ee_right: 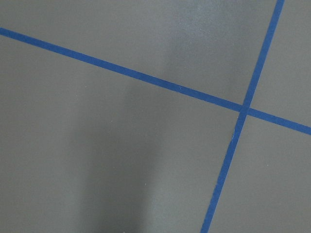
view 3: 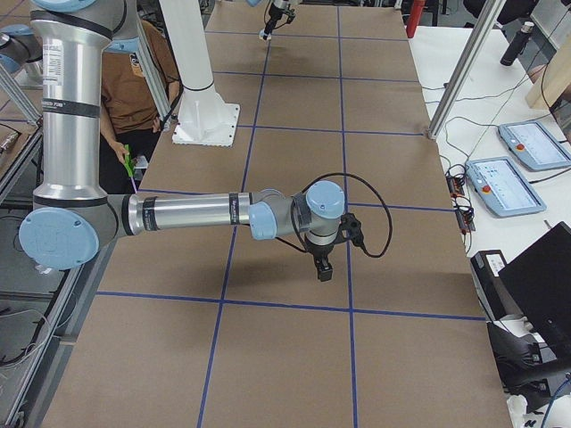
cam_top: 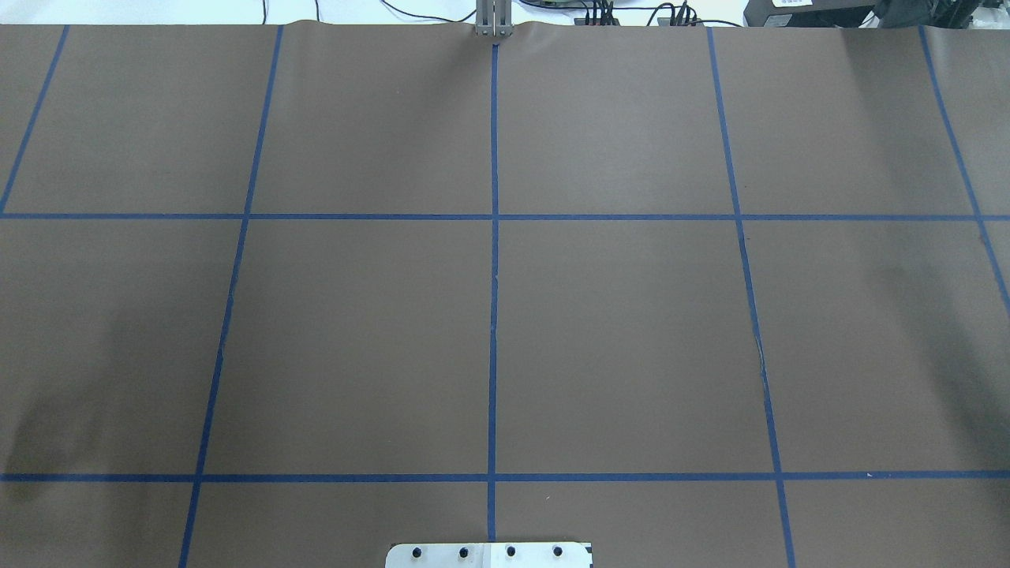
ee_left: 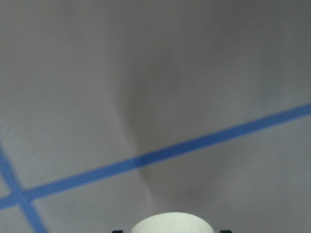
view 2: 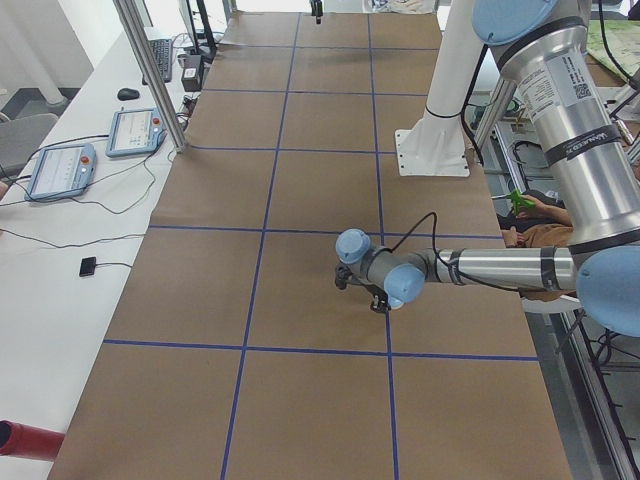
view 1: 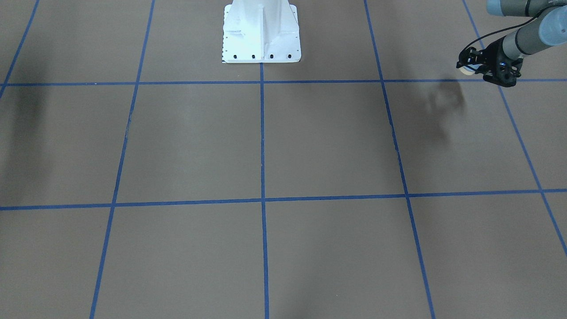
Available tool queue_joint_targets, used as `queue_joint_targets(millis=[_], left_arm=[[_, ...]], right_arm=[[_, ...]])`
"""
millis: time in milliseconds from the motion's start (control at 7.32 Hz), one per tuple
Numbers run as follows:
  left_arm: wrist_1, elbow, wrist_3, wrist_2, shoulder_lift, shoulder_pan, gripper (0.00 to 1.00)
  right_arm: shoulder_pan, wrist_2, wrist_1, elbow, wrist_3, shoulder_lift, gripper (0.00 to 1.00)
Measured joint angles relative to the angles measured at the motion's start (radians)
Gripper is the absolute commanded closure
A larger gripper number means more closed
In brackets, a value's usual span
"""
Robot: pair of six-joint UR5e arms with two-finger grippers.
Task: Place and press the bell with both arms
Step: 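Carry the bell with the left gripper toward the table's center square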
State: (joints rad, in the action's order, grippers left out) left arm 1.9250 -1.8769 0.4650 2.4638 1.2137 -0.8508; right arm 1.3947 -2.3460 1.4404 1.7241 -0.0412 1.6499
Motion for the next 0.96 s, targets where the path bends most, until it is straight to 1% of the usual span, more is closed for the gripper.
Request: queue_joint_targets(millis=[137,273,547,683,820,957], left_arm=[[-0.147,-0.032,-0.001,-0.001,0.108,-0.021,1.0],[-0.283,-0.041,-0.001,-0.002,0.233,-0.04,1.0],[-0.569,-0.012,0.0,-0.021,0.534,-0.05,1.0],[-0.718,0.048,0.003,-0.039,0.717,-0.039,1.0],[-0.83,0.133,0.026,-0.07,0.886,-0.01,1.0],[-0.889,0.251,0.081,-0.105,1.047,0.03,1.0]], right_arm=[[-0.003,0.0,0.0,-0.001,0.001,-0.001,0.0],[-0.005,0.001,0.0,-0.002,0.001,-0.002,0.0],[-0.008,0.001,0.0,-0.003,0.001,-0.003,0.0],[-0.01,0.001,0.0,-0.003,0.002,-0.004,0.0],[-0.013,0.001,0.001,-0.003,0.002,-0.005,0.0],[-0.014,-0.002,0.001,-0.002,0.003,-0.005,0.0]])
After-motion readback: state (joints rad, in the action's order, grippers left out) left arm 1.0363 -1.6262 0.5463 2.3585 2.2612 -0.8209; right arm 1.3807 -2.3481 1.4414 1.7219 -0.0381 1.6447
